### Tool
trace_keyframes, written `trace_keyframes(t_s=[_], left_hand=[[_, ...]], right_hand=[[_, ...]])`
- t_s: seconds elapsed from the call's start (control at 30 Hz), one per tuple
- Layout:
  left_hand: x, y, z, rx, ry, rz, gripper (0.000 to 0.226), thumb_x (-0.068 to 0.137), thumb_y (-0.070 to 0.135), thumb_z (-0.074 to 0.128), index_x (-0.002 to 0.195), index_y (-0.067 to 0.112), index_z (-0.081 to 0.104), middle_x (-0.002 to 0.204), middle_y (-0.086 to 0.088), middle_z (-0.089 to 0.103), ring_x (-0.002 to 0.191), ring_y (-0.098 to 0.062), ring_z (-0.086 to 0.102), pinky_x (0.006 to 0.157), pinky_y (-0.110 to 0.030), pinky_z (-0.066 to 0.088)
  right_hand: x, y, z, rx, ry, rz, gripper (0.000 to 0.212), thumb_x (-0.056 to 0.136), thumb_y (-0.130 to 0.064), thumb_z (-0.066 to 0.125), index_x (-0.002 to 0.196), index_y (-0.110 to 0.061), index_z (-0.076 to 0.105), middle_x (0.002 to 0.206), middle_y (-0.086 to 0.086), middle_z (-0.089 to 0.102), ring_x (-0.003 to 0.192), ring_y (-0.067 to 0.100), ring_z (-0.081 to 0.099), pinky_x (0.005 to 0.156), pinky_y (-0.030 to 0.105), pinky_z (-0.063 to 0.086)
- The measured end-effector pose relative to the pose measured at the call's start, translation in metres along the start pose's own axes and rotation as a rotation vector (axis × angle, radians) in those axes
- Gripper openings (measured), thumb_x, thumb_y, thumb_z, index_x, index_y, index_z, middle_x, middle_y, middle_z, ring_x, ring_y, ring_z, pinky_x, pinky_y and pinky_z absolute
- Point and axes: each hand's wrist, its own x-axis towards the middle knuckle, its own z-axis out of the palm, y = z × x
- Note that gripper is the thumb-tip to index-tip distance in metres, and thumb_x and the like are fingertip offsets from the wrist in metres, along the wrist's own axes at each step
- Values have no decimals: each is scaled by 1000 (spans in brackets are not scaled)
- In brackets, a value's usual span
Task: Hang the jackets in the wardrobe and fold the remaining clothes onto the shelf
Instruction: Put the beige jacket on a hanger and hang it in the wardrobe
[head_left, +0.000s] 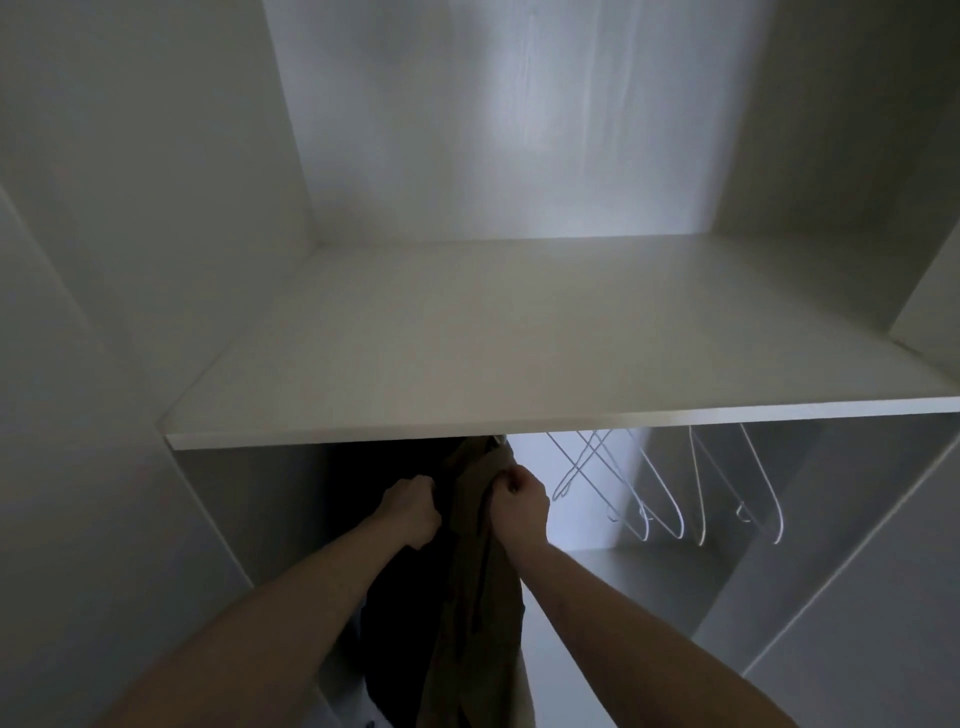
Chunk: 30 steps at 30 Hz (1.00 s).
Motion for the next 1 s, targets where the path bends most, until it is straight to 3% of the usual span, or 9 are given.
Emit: trace_keyframes(t_s=[0.1,0.23,0.33,0.43,0.57,0.67,0.77,0.87,1.0], left_hand=[[7,-4,2,-35,-16,19,18,93,8,50,102,20,58,86,2,56,71,-12,60,64,-28,59],[15,-13,6,-53,-7,46,31,94,7,49,121,16,60,105,-4,64,78,-15,61,68,-29,56],[17,-18,12,-91,51,65,38,93,8,51,129,13,61,118,-10,68,94,-23,66,73,-26,50],[19,-17,21,-128,91,98,31,94,10,51,122,13,64,116,-10,69,100,-26,67,77,-28,52],[24,-14,26,-177,125,124,27,94,12,50,116,12,64,113,-11,69,98,-28,68,81,-35,57],[25,-13,33,-259,123,127,35,97,14,49,129,15,62,116,-10,67,98,-26,68,84,-35,59],[25,-14,38,-312,132,175,34,97,18,51,129,18,64,114,-6,68,90,-21,66,83,-36,60],[23,-18,37,-350,134,192,37,95,18,52,131,20,63,115,-3,68,93,-21,67,88,-37,59],[20,-23,28,-318,87,184,42,95,19,49,135,24,60,126,-3,65,105,-26,67,93,-38,57]], right_hand=[[26,-9,13,-35,14,-30,25,92,-4,43,89,-21,62,70,-5,62,63,8,56,53,11,37],[53,-22,28,-42,54,27,31,91,-5,46,63,-17,41,61,-2,49,57,14,46,54,23,34],[67,-24,37,4,84,47,28,89,-2,46,65,-15,39,64,2,50,61,18,47,53,24,34],[70,-20,48,23,154,35,20,91,-5,48,71,-8,47,80,15,60,71,25,51,64,31,44],[66,-25,53,22,304,-74,38,93,-11,52,59,-22,42,60,-6,50,58,12,45,59,22,34],[77,-39,45,-196,121,-103,23,100,-21,51,84,-11,65,85,4,69,78,22,61,56,13,39],[96,-42,40,-285,-27,-87,24,99,-16,49,108,1,64,117,21,68,112,37,64,94,35,52],[102,-34,42,-347,-79,-75,24,94,-13,53,106,-3,70,110,19,70,108,36,66,84,32,51],[103,-27,49,-336,-118,-67,16,93,-13,56,83,-12,69,90,12,68,103,35,67,77,28,47]])
